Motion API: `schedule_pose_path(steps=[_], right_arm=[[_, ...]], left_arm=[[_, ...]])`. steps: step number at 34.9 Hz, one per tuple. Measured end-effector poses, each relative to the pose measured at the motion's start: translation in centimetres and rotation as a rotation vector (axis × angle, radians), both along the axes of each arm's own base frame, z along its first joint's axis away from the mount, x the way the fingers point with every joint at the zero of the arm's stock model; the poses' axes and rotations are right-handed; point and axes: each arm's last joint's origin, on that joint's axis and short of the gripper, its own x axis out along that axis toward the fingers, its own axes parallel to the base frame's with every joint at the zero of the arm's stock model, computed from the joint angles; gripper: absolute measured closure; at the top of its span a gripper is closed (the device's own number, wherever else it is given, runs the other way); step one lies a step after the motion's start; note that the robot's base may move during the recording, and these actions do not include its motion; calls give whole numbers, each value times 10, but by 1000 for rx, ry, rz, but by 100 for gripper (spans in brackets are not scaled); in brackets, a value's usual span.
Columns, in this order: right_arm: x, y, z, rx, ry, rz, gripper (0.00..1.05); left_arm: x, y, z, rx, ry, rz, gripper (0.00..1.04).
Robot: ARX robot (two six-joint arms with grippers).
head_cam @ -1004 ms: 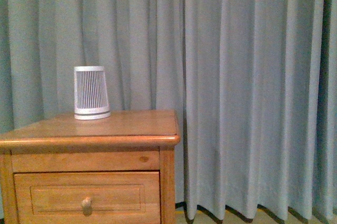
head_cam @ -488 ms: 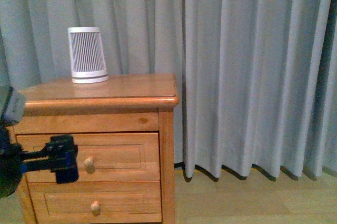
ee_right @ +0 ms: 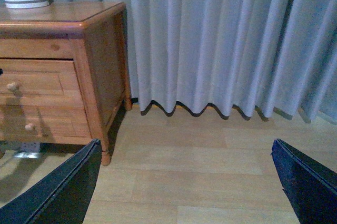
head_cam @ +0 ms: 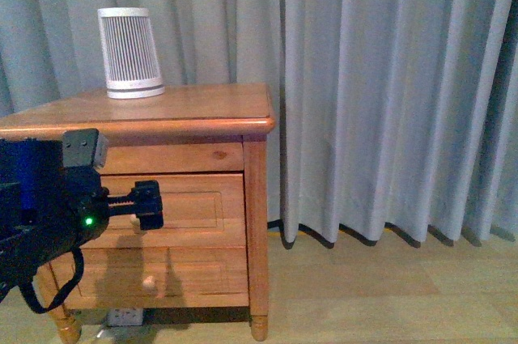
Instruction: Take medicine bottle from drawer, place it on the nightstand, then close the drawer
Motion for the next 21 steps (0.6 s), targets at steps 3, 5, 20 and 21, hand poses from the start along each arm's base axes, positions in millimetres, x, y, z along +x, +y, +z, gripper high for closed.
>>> schedule_pose_path(steps=[3,5,20,21], right_arm=[[0,0,0,0,0,0,7],[0,0,0,0,0,0,7],[0,0,0,0,0,0,7],[0,0,0,0,0,0,7]], left_arm=[[17,1,-13,1,8,2,7],[27,1,-20,5,9,2,7],[70,3,-48,91,-16,-5,7],[71,5,-50,95,-13,-1,7]])
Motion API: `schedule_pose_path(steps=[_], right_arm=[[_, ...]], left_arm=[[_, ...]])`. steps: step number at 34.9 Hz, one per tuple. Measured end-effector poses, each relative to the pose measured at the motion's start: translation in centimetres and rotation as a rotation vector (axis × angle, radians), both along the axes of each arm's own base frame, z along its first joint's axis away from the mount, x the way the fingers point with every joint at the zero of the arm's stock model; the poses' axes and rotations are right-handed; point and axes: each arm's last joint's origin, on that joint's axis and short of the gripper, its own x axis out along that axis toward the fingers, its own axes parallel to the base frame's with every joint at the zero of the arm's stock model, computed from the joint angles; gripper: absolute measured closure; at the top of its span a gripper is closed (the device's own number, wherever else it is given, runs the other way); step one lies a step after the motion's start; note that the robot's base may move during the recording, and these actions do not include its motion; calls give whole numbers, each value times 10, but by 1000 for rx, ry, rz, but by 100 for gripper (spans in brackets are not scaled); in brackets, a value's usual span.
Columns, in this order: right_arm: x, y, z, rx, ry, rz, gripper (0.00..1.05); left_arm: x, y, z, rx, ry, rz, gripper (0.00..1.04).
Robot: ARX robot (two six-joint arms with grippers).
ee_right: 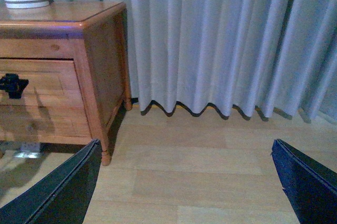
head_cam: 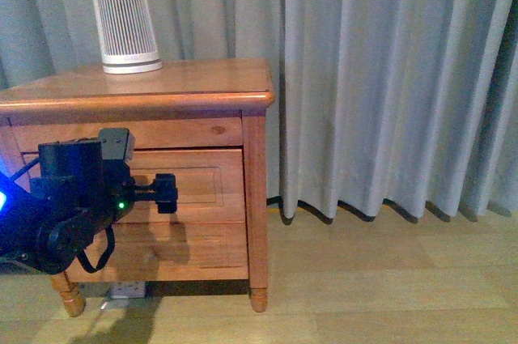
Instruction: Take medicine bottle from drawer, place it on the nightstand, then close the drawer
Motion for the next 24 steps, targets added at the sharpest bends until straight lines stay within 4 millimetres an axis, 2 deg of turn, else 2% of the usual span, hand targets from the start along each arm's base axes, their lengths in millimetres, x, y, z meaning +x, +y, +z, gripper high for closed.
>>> schedule_pose_path(steps=[8,16,24], right_arm=[[0,0,0,0,0,0,7],[0,0,0,0,0,0,7],[0,0,0,0,0,0,7]], left_arm=[[4,9,-12,21,19,33,7],[3,11,-22,35,39,33,7],[9,10,-20,37,27,27,7]])
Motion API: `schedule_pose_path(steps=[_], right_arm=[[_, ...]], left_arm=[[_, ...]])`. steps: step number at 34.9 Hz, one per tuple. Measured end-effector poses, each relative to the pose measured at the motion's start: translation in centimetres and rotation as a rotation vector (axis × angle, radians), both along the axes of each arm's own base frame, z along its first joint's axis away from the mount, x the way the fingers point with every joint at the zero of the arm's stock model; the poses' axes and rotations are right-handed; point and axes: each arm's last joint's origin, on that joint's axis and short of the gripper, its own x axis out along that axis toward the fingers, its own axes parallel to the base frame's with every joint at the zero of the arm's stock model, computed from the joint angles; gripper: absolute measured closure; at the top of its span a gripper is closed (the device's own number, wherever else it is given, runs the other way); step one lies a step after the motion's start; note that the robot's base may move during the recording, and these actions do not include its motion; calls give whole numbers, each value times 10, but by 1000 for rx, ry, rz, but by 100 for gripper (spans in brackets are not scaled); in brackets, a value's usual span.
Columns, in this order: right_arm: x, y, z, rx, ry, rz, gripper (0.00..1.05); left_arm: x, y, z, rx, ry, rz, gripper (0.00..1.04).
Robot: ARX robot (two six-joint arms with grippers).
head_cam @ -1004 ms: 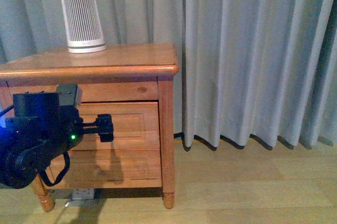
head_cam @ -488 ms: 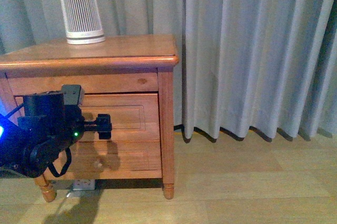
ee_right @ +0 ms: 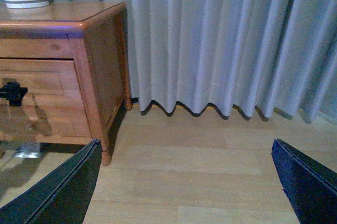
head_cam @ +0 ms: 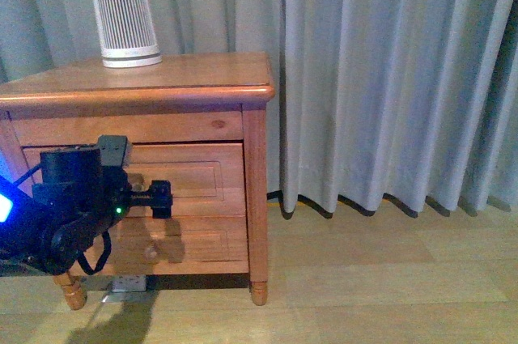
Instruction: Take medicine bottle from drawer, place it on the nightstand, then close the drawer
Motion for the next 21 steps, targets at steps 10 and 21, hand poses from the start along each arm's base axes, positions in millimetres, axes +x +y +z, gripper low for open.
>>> schedule_pose_path(steps=[10,21], right_arm=[[0,0,0,0,0,0,7],[0,0,0,0,0,0,7]], left_arm=[[10,0,0,10,-5,3,7],[11,1,-6,14,2,11,26]])
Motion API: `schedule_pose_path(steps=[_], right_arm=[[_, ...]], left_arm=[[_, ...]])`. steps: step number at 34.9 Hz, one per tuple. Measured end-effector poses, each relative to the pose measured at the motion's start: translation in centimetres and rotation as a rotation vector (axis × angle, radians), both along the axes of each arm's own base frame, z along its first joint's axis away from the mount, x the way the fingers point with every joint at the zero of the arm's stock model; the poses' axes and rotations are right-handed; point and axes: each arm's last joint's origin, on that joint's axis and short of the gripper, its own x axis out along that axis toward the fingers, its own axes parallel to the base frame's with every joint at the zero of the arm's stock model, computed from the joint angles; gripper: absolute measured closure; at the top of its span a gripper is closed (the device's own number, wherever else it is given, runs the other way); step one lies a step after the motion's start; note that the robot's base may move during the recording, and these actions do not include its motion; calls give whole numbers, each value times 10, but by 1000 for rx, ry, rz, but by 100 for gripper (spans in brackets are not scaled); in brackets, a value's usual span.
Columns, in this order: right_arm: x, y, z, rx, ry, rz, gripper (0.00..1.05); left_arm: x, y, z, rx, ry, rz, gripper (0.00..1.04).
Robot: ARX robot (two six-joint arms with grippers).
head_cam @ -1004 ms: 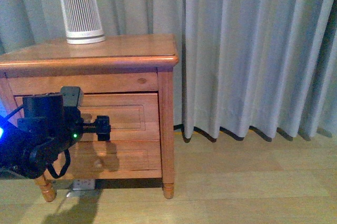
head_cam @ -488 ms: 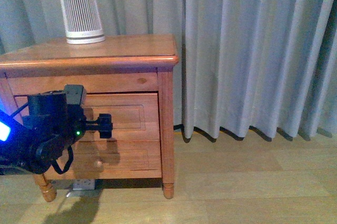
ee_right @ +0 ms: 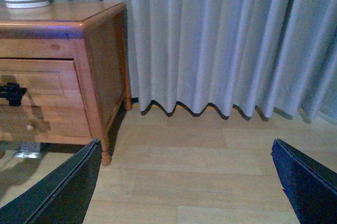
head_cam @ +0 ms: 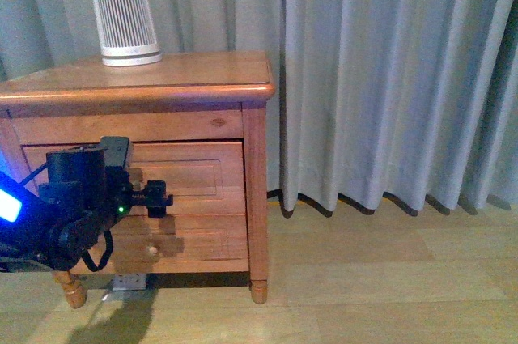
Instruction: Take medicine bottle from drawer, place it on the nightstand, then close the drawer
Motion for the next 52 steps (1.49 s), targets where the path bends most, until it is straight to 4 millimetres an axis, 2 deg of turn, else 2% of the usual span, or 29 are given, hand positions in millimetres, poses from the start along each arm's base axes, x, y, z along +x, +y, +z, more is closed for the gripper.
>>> schedule_pose_path(steps=[8,10,21,25,45,52], right_arm=[[0,0,0,0,0,0,7],[0,0,0,0,0,0,7],[0,0,0,0,0,0,7],[0,0,0,0,0,0,7],[0,0,0,0,0,0,7],[0,0,0,0,0,0,7]], left_arm=[[0,1,1,6,-7,-3,72],[0,1,1,7,-8,-4,78],[-6,2,-2,13,-23,-6,80],[-25,3,-4,17,-25,-5,80],[-143,18,-7,36,42,-46,80],[-163,20,-7,36,61,-46,80]])
